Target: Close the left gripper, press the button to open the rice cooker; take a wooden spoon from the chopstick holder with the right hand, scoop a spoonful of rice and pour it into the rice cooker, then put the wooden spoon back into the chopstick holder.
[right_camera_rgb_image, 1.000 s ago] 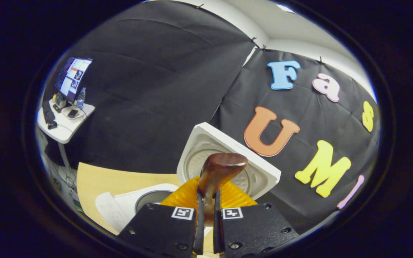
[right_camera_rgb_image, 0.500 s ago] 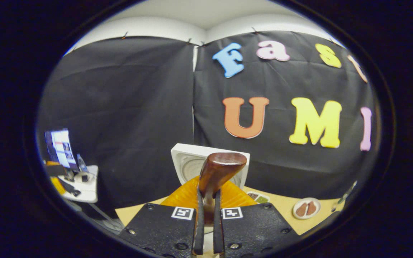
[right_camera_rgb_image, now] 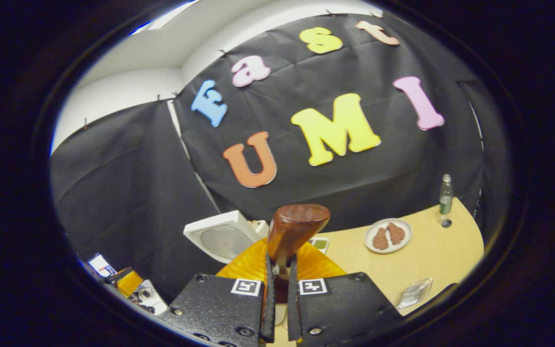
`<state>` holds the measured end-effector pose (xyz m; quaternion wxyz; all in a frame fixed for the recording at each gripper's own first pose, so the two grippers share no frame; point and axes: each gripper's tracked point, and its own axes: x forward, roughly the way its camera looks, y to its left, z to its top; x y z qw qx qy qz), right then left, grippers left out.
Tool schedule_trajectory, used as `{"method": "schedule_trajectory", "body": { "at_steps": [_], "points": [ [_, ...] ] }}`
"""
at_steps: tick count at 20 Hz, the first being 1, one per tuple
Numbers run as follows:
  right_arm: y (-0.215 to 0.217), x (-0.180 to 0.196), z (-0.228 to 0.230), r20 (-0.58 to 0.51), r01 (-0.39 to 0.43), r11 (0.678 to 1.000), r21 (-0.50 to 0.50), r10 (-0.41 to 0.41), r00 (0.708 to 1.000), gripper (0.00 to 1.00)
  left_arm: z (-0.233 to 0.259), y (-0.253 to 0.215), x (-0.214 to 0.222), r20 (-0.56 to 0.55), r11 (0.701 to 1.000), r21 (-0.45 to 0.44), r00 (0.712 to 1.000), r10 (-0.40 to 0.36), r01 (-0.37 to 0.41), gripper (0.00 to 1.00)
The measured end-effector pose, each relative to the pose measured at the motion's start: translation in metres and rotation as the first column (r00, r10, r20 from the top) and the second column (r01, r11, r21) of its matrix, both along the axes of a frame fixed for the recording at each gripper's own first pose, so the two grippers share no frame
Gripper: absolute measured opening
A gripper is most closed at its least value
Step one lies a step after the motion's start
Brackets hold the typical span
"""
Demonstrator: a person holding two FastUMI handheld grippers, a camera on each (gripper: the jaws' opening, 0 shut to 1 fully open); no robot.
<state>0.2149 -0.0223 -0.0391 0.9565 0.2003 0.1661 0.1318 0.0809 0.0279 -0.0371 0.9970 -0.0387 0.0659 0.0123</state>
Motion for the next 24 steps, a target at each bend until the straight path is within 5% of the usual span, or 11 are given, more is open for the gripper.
{"method": "schedule_trajectory", "body": {
  "at_steps": [6, 10, 16, 24],
  "points": [
    [-0.13, -0.017, -0.047, -0.12, 0.19, 0.982, -0.015, -0.191, 0.974, 0.15, -0.001, -0.021, 0.029, 0.002, 1.0, 0.007, 1.0, 0.009, -0.009, 0.94],
    [-0.167, -0.021, -0.092, -0.201, 0.266, 0.964, -0.023, -0.265, 0.943, 0.15, 0.0, -0.031, 0.04, -0.006, 1.0, -0.003, 1.0, 0.013, -0.013, 0.94],
    [-0.216, -0.015, -0.168, -0.258, 0.297, 0.948, -0.117, -0.317, 0.913, 0.16, 0.005, -0.052, 0.056, -0.01, 1.0, -0.006, 1.0, 0.022, -0.022, 0.94],
    [-0.231, -0.003, -0.232, -0.336, 0.298, 0.948, -0.115, -0.32, 0.886, 0.15, 0.0, -0.071, 0.073, -0.094, 0.998, -0.033, 0.994, 0.054, -0.057, 0.94]
  ]
}}
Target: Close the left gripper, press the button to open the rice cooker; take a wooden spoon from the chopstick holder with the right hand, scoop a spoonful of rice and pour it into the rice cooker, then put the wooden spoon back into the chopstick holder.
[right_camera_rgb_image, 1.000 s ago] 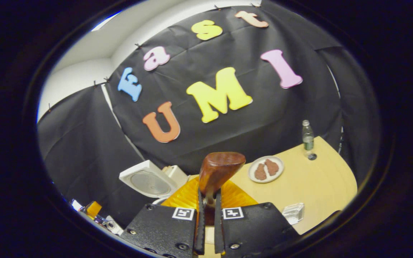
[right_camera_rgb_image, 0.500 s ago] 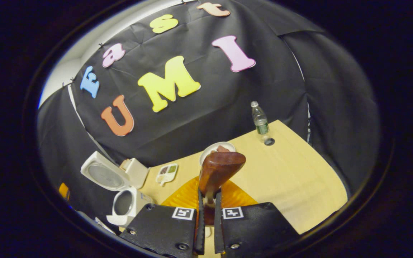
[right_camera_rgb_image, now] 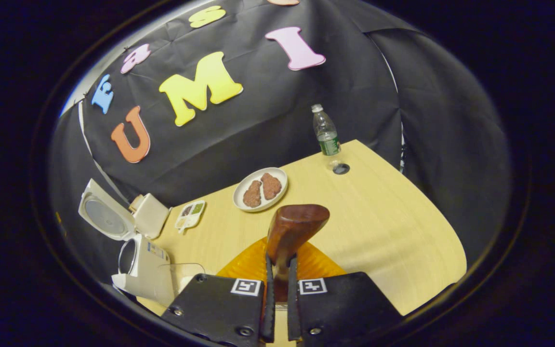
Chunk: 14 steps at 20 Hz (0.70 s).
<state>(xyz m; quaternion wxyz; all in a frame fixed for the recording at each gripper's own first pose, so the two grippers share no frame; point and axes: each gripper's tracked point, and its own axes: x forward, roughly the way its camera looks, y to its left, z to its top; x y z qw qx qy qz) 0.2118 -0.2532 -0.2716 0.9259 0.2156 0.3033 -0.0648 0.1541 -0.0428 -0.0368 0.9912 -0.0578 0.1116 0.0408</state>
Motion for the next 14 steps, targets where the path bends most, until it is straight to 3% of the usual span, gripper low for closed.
{"method": "schedule_trajectory", "body": {
  "at_steps": [5, 10, 12, 14],
  "points": [
    [-0.005, 0.003, -0.027, -0.024, 0.042, 0.999, 0.025, -0.042, 0.999, 0.16, -0.005, -0.003, 0.008, -0.042, 1.0, 0.004, 0.999, -0.011, 0.011, 0.94],
    [-0.003, 0.007, -0.034, -0.003, 0.034, 0.999, 0.041, -0.034, 0.999, 0.19, -0.002, -0.003, 0.011, -0.052, 1.0, 0.01, 0.998, -0.018, 0.018, 0.94],
    [-0.004, 0.007, -0.028, 0.01, 0.024, 0.999, 0.043, -0.024, 1.0, 0.22, -0.002, -0.004, 0.013, -0.049, 0.999, 0.018, 0.998, -0.028, 0.029, 0.94],
    [-0.008, 0.005, -0.025, 0.018, 0.017, 1.0, 0.015, -0.018, 1.0, 0.35, 0.002, -0.007, 0.014, -0.039, 0.999, 0.019, 0.999, -0.038, 0.039, 0.94]
  ]
}}
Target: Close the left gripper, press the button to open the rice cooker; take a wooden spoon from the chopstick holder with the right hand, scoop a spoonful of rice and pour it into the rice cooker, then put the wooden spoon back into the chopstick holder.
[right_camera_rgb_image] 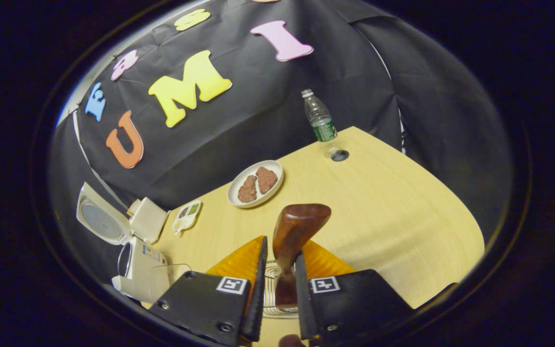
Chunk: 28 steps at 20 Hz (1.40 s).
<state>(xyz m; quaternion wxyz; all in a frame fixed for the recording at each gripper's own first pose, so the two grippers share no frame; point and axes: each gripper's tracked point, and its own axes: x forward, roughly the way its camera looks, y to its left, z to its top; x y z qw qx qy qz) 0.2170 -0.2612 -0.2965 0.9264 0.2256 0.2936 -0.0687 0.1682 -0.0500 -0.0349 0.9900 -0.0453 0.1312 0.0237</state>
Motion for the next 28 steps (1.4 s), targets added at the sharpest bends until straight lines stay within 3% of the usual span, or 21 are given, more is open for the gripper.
{"method": "schedule_trajectory", "body": {
  "at_steps": [1, 3, 6, 10, 13, 16, 17, 18, 24, 28],
  "points": [
    [-0.001, -0.002, 0.002, -0.001, -0.003, 1.0, -0.016, 0.003, 1.0, 0.5, 0.001, 0.0, 0.001, 0.006, 1.0, -0.002, 1.0, -0.005, 0.005, 0.94],
    [-0.006, -0.005, 0.01, 0.007, 0.003, 0.999, -0.045, -0.003, 1.0, 0.66, 0.004, 0.0, 0.002, 0.023, 1.0, -0.005, 1.0, -0.017, 0.017, 0.94],
    [-0.015, -0.011, 0.036, 0.041, 0.031, 0.997, -0.076, -0.028, 0.999, 0.76, 0.011, 0.006, 0.008, 0.05, 1.0, -0.006, 0.998, -0.029, 0.029, 0.94],
    [-0.028, -0.024, 0.09, 0.12, 0.069, 0.986, -0.154, -0.051, 0.991, 0.77, 0.021, 0.019, 0.017, 0.089, 0.999, -0.008, 0.995, -0.038, 0.038, 0.94],
    [-0.029, -0.039, 0.137, 0.188, 0.099, 0.968, -0.232, -0.055, 0.981, 0.89, 0.032, 0.033, 0.032, 0.13, 0.999, -0.014, 0.991, -0.037, 0.039, 0.94],
    [-0.027, -0.058, 0.181, 0.254, 0.133, 0.931, -0.34, -0.045, 0.966, 0.91, 0.041, 0.046, 0.05, 0.153, 0.999, -0.011, 0.987, -0.039, 0.041, 0.94],
    [-0.021, -0.066, 0.194, 0.269, 0.14, 0.924, -0.356, -0.042, 0.962, 1.0, 0.044, 0.049, 0.059, 0.161, 0.999, -0.002, 0.986, -0.044, 0.045, 0.94],
    [-0.016, -0.073, 0.205, 0.283, 0.146, 0.922, -0.359, -0.042, 0.958, 1.0, 0.047, 0.051, 0.067, 0.164, 0.998, 0.014, 0.985, -0.057, 0.055, 0.94],
    [0.001, -0.119, 0.229, 0.324, 0.218, 0.912, -0.347, -0.101, 0.941, 0.99, 0.047, 0.089, 0.132, 0.13, 0.999, 0.051, 0.991, -0.02, 0.013, 0.94],
    [-0.016, -0.158, 0.209, 0.276, 0.281, 0.877, -0.39, -0.179, 0.944, 1.0, 0.022, 0.11, 0.18, 0.083, 0.996, 0.086, 0.996, 0.007, -0.015, 0.94]
  ]
}}
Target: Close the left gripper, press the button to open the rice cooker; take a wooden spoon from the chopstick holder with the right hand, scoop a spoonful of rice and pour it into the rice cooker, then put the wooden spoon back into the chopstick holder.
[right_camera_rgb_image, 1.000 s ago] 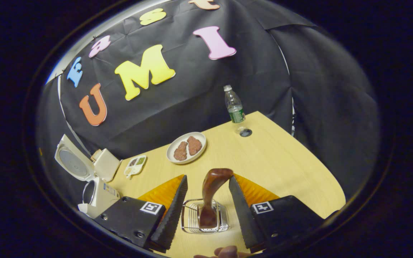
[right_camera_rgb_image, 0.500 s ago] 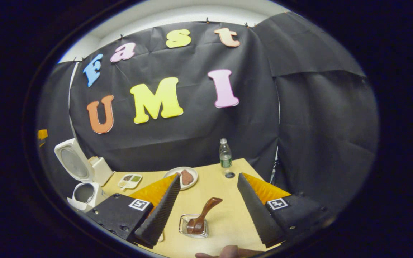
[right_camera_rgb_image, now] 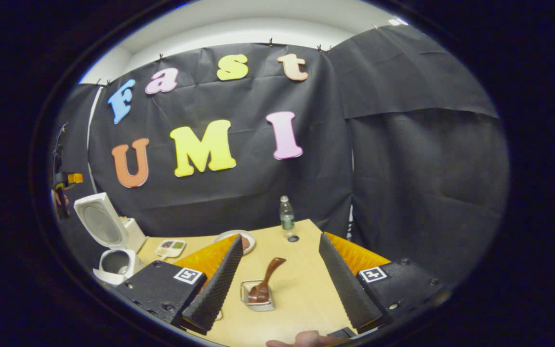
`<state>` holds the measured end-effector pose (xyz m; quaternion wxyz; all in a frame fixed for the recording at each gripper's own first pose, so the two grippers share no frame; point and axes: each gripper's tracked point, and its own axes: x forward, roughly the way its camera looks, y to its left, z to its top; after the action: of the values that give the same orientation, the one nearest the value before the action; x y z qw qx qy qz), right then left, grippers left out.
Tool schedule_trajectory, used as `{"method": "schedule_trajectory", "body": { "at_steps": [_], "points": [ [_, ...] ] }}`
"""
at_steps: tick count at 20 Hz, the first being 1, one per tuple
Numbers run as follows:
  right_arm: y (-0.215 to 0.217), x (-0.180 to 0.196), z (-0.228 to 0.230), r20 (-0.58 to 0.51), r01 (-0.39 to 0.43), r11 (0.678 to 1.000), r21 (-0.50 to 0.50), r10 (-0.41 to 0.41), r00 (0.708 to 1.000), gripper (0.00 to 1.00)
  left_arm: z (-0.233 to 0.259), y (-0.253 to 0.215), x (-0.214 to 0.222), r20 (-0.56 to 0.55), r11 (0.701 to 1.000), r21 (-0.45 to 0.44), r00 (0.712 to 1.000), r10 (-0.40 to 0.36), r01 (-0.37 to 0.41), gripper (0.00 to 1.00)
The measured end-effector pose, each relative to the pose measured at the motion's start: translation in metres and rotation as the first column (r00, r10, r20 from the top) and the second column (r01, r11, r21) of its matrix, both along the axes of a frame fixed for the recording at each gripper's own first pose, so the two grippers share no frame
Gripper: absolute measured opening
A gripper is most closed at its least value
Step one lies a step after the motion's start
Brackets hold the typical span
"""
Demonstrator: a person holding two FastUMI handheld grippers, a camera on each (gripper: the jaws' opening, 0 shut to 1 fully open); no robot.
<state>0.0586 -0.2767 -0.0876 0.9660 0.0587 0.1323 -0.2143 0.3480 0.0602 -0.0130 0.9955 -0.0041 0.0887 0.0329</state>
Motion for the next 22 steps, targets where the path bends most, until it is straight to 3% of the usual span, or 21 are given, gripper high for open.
{"method": "schedule_trajectory", "body": {
  "at_steps": [5, 8, 14, 22],
  "points": [
    [-0.015, -0.035, -0.013, -0.038, 0.115, 0.993, 0.039, -0.114, 0.993, 1.0, -0.033, 0.012, 0.027, -0.108, 1.0, -0.016, 0.994, 0.018, -0.02, 0.94],
    [-0.011, -0.036, -0.014, -0.045, 0.124, 0.991, 0.056, -0.122, 0.992, 1.0, -0.046, 0.007, 0.033, -0.141, 0.999, -0.033, 0.99, 0.0, -0.005, 0.94],
    [0.027, -0.008, -0.018, -0.055, 0.022, 0.997, 0.069, -0.018, 0.998, 1.0, -0.06, -0.004, 0.021, -0.219, 1.0, -0.031, 0.976, -0.009, 0.002, 0.97],
    [0.09, 0.011, -0.057, -0.127, -0.14, 0.984, 0.11, 0.154, 0.98, 1.0, -0.095, -0.034, -0.079, -0.324, 0.996, -0.078, 0.943, -0.074, 0.052, 0.96]
  ]
}}
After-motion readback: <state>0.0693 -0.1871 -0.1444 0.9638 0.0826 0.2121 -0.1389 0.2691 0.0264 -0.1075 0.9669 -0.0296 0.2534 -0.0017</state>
